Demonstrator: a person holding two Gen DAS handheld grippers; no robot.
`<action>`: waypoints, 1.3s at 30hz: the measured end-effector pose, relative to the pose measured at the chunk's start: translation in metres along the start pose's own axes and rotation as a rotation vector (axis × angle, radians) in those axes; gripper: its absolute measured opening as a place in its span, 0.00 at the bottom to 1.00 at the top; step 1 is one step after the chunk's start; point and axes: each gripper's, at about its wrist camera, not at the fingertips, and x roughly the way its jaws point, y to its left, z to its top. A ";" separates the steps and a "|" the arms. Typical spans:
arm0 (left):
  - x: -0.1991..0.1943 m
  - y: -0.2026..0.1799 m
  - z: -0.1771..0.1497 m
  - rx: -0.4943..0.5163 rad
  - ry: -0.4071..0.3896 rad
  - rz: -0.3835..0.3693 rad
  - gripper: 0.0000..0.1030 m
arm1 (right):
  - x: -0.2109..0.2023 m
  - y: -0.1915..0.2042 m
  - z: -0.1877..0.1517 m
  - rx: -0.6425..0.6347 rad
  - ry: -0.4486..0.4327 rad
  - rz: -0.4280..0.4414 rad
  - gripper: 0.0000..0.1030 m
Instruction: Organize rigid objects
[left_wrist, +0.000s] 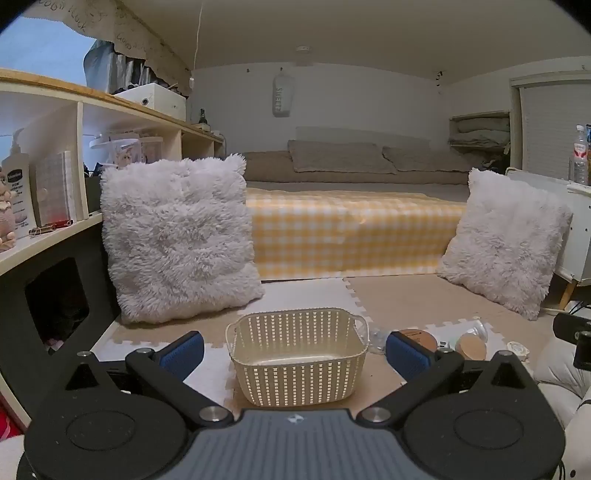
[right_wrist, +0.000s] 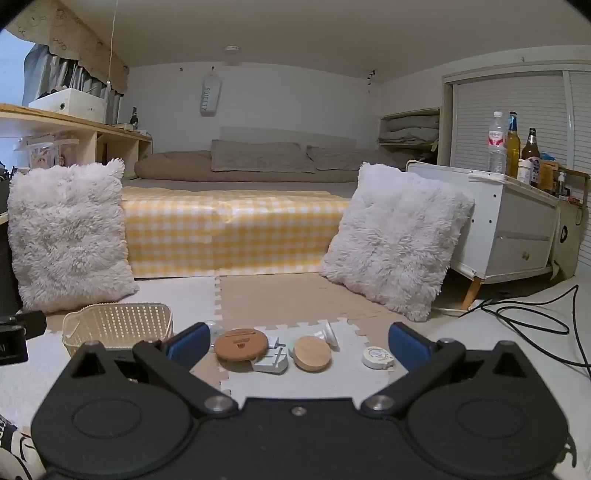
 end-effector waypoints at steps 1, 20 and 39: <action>0.000 0.000 0.000 0.000 -0.001 0.001 1.00 | 0.000 0.000 0.000 0.003 0.000 0.002 1.00; 0.000 0.000 0.000 -0.002 -0.003 0.001 1.00 | 0.000 0.000 0.001 -0.005 0.004 0.002 1.00; 0.000 -0.001 0.000 0.000 -0.005 0.002 1.00 | 0.001 0.001 0.001 -0.007 0.008 0.000 1.00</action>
